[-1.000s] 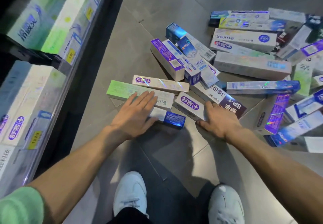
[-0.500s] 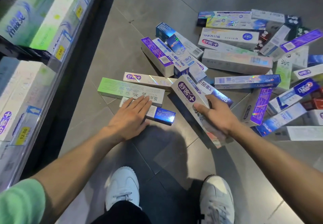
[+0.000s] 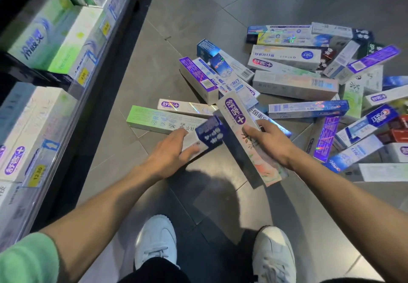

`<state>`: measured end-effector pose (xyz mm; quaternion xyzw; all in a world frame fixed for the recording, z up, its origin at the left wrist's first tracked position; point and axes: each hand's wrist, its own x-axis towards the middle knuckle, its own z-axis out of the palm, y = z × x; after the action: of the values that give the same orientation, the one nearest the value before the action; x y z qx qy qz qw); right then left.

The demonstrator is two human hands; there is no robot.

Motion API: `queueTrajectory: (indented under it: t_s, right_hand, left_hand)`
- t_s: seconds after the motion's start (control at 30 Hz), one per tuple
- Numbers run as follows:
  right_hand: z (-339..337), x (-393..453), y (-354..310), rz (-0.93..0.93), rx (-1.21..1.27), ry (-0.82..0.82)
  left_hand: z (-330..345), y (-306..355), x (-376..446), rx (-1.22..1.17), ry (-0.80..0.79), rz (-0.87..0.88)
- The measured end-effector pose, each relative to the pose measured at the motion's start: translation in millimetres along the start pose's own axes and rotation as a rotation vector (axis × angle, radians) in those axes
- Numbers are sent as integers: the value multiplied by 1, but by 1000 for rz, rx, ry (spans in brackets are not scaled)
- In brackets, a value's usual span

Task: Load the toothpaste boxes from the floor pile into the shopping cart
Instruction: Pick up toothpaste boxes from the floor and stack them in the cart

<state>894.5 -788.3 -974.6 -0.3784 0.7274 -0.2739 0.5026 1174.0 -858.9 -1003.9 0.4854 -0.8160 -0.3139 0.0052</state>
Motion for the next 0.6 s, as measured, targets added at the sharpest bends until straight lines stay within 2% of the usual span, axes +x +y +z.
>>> queueTrajectory:
  t_s: [0.1,0.27,0.4,0.6]
  right_hand:
    - [0,5,-15,-23,74,40]
    - [13,6,-65,-34,415,49]
    - [10,-16,-128,-82,512,55]
    - [-36,-104,-250,-124,663,85]
  left_hand:
    - [-10,17,2,-333,175,-106]
    - [-47,55,15,-772,433,-293]
    - [-104,103,10,-852,491,-387]
    - [-229,194,-34,-976,516,-269]
